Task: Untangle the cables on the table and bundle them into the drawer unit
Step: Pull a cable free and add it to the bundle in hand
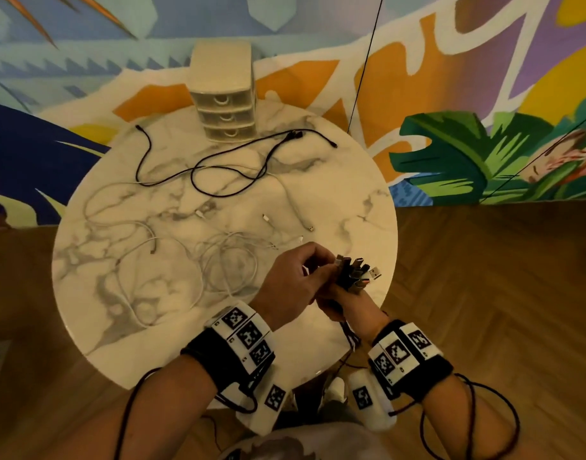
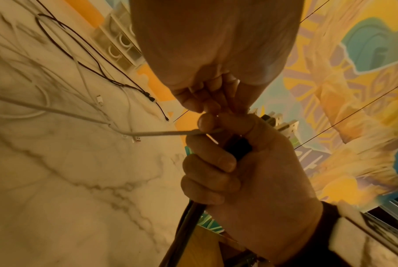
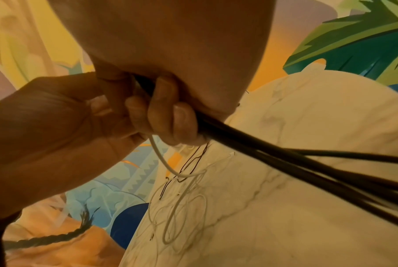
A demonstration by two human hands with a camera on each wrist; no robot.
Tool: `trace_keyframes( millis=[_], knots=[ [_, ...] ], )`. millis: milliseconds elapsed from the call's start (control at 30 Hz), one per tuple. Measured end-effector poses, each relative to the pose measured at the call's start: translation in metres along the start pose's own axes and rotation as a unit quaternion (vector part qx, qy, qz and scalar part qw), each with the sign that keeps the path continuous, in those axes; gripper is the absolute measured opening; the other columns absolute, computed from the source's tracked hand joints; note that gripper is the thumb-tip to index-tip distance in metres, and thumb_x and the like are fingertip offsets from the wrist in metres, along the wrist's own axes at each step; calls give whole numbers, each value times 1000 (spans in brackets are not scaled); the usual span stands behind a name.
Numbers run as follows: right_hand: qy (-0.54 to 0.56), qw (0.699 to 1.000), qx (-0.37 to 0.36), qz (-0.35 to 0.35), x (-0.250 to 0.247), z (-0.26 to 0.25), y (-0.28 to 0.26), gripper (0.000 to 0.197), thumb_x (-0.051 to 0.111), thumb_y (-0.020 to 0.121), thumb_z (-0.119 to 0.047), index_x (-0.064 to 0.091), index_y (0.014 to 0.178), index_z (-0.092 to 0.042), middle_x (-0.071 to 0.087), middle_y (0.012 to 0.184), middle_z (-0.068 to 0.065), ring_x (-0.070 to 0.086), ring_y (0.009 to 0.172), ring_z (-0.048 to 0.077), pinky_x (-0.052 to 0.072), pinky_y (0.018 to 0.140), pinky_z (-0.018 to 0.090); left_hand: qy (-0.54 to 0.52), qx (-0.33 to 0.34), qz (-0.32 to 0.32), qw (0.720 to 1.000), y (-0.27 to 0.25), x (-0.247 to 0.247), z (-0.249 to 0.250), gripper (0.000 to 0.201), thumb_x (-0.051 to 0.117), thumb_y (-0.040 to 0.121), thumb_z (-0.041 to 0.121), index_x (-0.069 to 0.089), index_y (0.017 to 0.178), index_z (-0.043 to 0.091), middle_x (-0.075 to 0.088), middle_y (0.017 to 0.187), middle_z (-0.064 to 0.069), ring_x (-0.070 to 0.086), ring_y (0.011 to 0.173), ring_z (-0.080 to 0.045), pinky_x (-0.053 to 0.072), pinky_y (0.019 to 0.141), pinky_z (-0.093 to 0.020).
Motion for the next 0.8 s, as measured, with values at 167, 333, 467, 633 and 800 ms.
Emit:
trace_keyframes(
  millis=[167, 333, 467, 633, 800],
  knots=[
    [-94, 994, -11, 50, 6, 7, 5, 37, 42, 92, 12, 52, 66, -13, 55, 45, -7, 48, 43, 1, 38, 48, 20, 1, 17, 11, 1000, -6, 1, 3, 11, 62, 89, 13, 67, 87, 22, 66, 82, -2, 57, 53, -26, 48, 43, -33],
    [-35, 994, -45, 89, 14, 0, 0, 38, 35, 93, 15, 56, 68, -3, 53, 41, -3, 48, 38, 2, 39, 45, 14, 59, 66, -6, 996, -9, -3, -2, 17, 61, 86, 17, 65, 92, 32, 62, 95, 6, 57, 87, -10, 45, 69, -16],
    [-73, 982, -51, 167, 5, 0, -1, 55, 40, 101, -25, 59, 55, -2, 43, 42, -4, 35, 40, 5, 31, 47, 16, 60, -18, -16, 998, -13, -10, -30, 25, 63, 87, 21, 59, 110, 29, 58, 106, 8, 52, 82, -3, 43, 74, -17],
    [23, 960, -141, 239, -5, -8, -2, 51, 36, 102, -20, 55, 60, 1, 58, 57, 5, 55, 58, 14, 46, 65, 23, 241, -83, -142, 956, -43, -12, -94, 20, 62, 89, 27, 60, 108, 21, 51, 107, 7, 44, 72, 0, 37, 75, -18],
    [249, 942, -74, 213, -13, -19, -5, 62, 37, 100, -28, 41, 41, -9, 41, 41, 10, 43, 34, 25, 49, 51, 32, 306, -98, -158, 934, -56, -29, -123, 16, 59, 89, 28, 58, 101, 18, 47, 97, 10, 42, 72, 2, 41, 80, -29]
  ],
)
Point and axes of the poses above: each hand's wrist, its own y-axis towards the middle knuckle, its own x-axis out of the palm, z = x × y, the point moved 1 cm from there along y, towards the middle knuckle
